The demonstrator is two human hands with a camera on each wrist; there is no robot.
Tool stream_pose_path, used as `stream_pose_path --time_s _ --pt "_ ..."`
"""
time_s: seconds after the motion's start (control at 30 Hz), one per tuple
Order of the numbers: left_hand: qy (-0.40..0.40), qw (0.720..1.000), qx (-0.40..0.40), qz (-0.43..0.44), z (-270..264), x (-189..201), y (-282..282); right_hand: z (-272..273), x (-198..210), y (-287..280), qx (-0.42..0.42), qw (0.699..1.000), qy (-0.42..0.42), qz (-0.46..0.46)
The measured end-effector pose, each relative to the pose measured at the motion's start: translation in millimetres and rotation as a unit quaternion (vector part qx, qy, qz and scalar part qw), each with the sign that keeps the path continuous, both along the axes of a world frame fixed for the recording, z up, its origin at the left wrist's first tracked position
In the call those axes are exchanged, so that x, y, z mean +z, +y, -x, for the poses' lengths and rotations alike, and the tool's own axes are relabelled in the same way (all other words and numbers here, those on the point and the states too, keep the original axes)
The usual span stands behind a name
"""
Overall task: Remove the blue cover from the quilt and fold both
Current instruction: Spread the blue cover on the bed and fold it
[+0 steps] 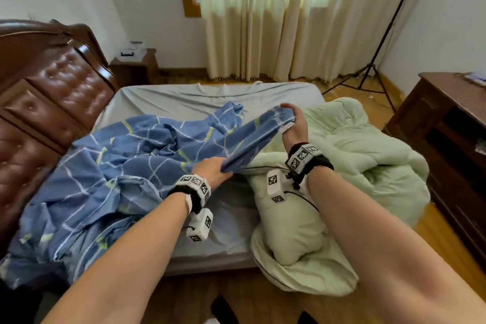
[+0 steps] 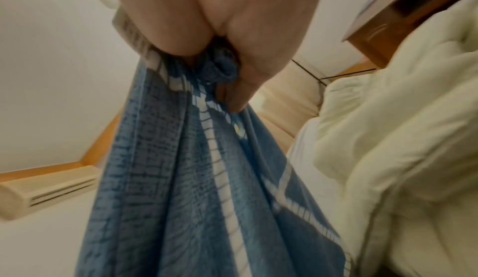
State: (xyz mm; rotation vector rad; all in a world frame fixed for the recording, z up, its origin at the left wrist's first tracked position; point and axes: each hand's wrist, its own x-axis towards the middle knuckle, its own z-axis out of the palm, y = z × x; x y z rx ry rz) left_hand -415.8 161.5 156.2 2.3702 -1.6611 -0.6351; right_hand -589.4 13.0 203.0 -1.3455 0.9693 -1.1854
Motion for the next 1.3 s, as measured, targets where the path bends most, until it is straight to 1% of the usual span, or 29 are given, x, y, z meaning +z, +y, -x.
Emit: stream_pose_path --time_s 0.03,0.07,0.1,0.17,0.2,0.27,0.33,0.4,0.43,0.47,0.53,0.6,0.67,0.73,0.77,0.83,0.93,1.03,1.1,1.13,1.2,1.3 --pt "0.009 1.0 0.021 0.013 5 4 -8 0 15 -3 0.014 0.999 -0.035 0.012" --pt "0.025 0.999 0.036 0.028 11 8 -17 -2 27 -9 0.013 0.999 -0.039 0.033" --pt "0.043 0.997 0.043 0.04 18 12 -26 -1 40 -12 0.01 0.998 -0.02 0.057" --pt "0.07 0.995 0.039 0.058 35 18 -47 6 51 -24 -0.001 0.993 0.021 0.113" --pt "0.075 0.995 0.035 0.057 44 20 -58 13 52 -28 -0.015 0.987 0.047 0.15" --pt "0.072 0.996 0.033 0.049 64 25 -80 37 50 -42 -0.033 0.97 0.136 0.198" --pt "0.062 0.995 0.042 0.066 89 32 -96 70 46 -64 -0.025 0.955 0.226 0.19" --pt "0.081 0.99 0.04 0.111 109 34 -112 102 34 -86 -0.021 0.935 0.311 0.172" --pt "0.088 0.987 0.037 0.132 118 35 -120 115 29 -95 -0.013 0.925 0.34 0.169" --pt "0.086 0.986 0.029 0.137 126 35 -130 124 22 -104 0.002 0.92 0.351 0.177" --pt "0.068 0.991 0.019 0.113 146 32 -152 139 8 -116 0.037 0.92 0.346 0.182" --pt "0.037 0.994 0.031 0.099 172 26 -174 155 -5 -132 0.055 0.931 0.314 0.18" --pt "0.056 0.989 0.075 0.117 204 26 -192 176 -18 -154 0.071 0.942 0.272 0.184" --pt "0.092 0.975 0.137 0.149 233 20 -206 200 -33 -177 0.082 0.945 0.259 0.183" --pt "0.106 0.965 0.172 0.166 246 17 -210 211 -41 -187 0.093 0.944 0.267 0.172" --pt "0.121 0.951 0.231 0.168 275 13 -210 232 -63 -201 0.128 0.935 0.302 0.135" --pt "0.113 0.94 0.285 0.148 317 25 -198 253 -80 -208 0.195 0.914 0.329 0.133" --pt "0.12 0.919 0.336 0.166 339 35 -174 264 -78 -203 0.237 0.918 0.307 0.084" --pt "0.131 0.897 0.378 0.188 346 40 -155 268 -76 -193 0.262 0.927 0.266 0.04" --pt "0.132 0.887 0.397 0.195 349 41 -147 267 -74 -188 0.269 0.929 0.251 0.033" --pt "0.125 0.877 0.419 0.198 361 45 -134 267 -57 -179 0.274 0.932 0.233 0.041" --pt "0.11 0.871 0.454 0.151 379 33 -123 268 -9 -169 0.272 0.937 0.182 0.124"
